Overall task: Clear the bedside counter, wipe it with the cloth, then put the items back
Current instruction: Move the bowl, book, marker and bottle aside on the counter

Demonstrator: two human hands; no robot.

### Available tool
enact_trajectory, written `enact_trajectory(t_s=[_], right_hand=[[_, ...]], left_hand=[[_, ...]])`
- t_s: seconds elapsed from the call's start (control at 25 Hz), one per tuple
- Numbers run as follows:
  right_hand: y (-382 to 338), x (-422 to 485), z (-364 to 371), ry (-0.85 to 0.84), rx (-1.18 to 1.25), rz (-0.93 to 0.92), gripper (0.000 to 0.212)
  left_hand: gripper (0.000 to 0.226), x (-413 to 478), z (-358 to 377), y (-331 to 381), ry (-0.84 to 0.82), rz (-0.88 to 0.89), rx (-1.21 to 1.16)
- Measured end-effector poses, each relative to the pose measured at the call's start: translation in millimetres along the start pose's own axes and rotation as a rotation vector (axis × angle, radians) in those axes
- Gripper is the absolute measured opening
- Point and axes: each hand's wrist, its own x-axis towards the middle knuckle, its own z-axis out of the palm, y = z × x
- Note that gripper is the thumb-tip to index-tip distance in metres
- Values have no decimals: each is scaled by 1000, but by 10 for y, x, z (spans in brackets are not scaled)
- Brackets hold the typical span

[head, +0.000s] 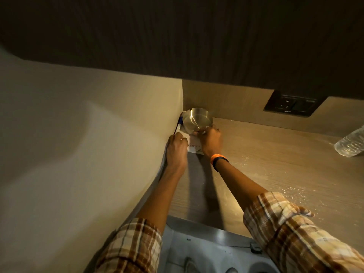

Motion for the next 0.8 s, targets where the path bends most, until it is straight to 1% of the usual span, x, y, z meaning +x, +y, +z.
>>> enact_trajectory(t_s=[0.08,0.16,0.2,0.28,0.32,0.36,0.4,0.44,0.48,0.56,0.64,0.8], right_hand=[[-23,41,23,12,10,18,24],[-16,59,29,19,15,20,25],[4,58,9,9,28,10,24],[81,18,-77,-22,99,-11,24],[146,-41,-146,-30,113,-27,28],[234,-116,-234,-22,80,-58,35],[350,-198,-334,-7,-11,-95,45],[491,-274,-441,12,-134,-130,56],[648,-348,-567,36,-255,-152,67],[987,-492,-860,63,-412,-167,83],[1303,-615,-1150,66,-478,-151,93],[2005,-852,-1900,112,-552,14,98]], left_hand=[[28,33,3,-17,24,-56,-160],[33,75,-5,13,-44,-53,-165],[35,92,-14,23,-89,18,-103],[41,94,-84,1,-94,225,155],[43,91,-104,-43,-54,319,255],[43,56,-113,-44,21,395,337],[42,-14,-90,-5,97,441,377],[44,-97,-36,61,139,469,384],[49,-182,53,159,130,492,358],[65,-371,316,414,-6,518,338],[75,-512,615,668,-136,483,375],[84,-854,1319,1388,-327,494,376]])
